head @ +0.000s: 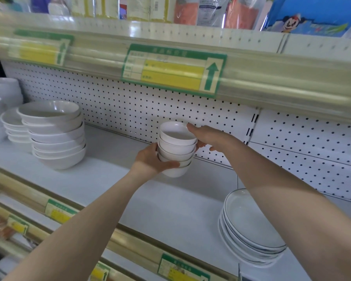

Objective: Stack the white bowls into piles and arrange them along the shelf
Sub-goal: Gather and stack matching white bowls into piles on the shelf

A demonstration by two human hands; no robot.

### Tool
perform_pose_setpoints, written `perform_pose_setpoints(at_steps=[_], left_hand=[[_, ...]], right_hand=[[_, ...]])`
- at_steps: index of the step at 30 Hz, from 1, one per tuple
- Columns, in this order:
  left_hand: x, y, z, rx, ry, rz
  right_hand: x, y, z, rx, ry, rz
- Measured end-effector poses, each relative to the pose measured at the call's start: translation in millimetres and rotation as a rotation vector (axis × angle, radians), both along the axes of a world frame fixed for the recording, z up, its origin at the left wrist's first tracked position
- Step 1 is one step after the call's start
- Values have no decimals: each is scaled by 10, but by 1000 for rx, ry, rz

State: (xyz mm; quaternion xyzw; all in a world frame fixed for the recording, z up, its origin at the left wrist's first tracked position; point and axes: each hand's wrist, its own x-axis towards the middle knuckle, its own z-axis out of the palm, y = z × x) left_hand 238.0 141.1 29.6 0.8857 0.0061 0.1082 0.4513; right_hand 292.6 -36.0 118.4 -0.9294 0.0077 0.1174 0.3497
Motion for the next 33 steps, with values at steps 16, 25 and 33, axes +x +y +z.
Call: perform_pose_setpoints(at_steps=[16,25,33], left_hand=[[59,-7,-73,-12,-62,32],[39,48,-107,-35,-134,-91],[50,150,-8,63,-125,-120]], right_hand=[[90,-8,-41,8,-15,-15],[-12,-23,-2,-49,-226,-5],[-91,62,20,-208,-367,-62]])
